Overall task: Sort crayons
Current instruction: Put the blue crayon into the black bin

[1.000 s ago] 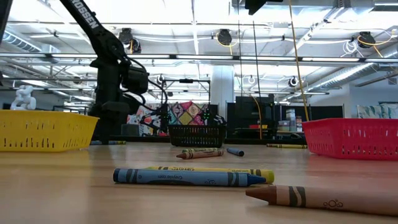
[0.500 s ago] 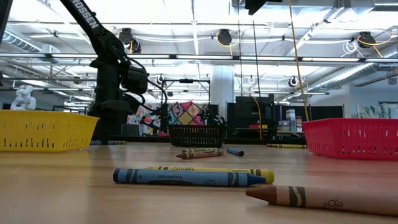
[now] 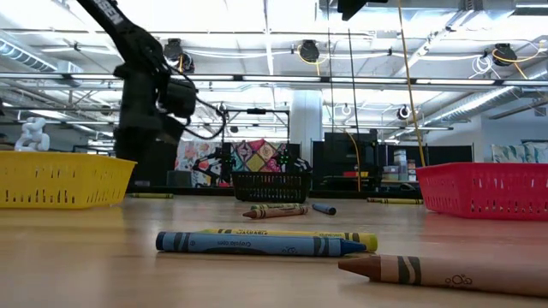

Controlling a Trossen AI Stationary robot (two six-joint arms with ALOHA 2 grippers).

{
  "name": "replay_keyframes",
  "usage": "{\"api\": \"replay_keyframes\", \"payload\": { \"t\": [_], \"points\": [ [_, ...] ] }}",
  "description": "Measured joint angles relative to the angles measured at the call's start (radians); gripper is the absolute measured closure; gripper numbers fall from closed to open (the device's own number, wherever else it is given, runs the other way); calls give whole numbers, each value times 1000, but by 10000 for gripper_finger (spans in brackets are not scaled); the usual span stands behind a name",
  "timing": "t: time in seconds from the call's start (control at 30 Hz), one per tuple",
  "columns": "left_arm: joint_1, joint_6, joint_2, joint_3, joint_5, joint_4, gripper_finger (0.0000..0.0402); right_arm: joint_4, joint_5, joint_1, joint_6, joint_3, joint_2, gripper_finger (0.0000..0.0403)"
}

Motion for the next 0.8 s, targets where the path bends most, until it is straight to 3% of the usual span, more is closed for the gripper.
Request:
{"api": "replay_keyframes", "payload": {
  "t": [0.13,0.33,0.47,0.8],
  "points": [
    [-12,30,-73,1,8,-34,394,0,26,0,-11,0,0,314],
    [-16,107,-182,2,127,-55,394,0,77,-1,-27,0,0,314],
    [-16,108,-221,15,151,-44,394,0,78,-2,-37,0,0,314],
    [-50,99,-227,73,174,190,394,0,78,-8,-61,0,0,314]
  ]
}}
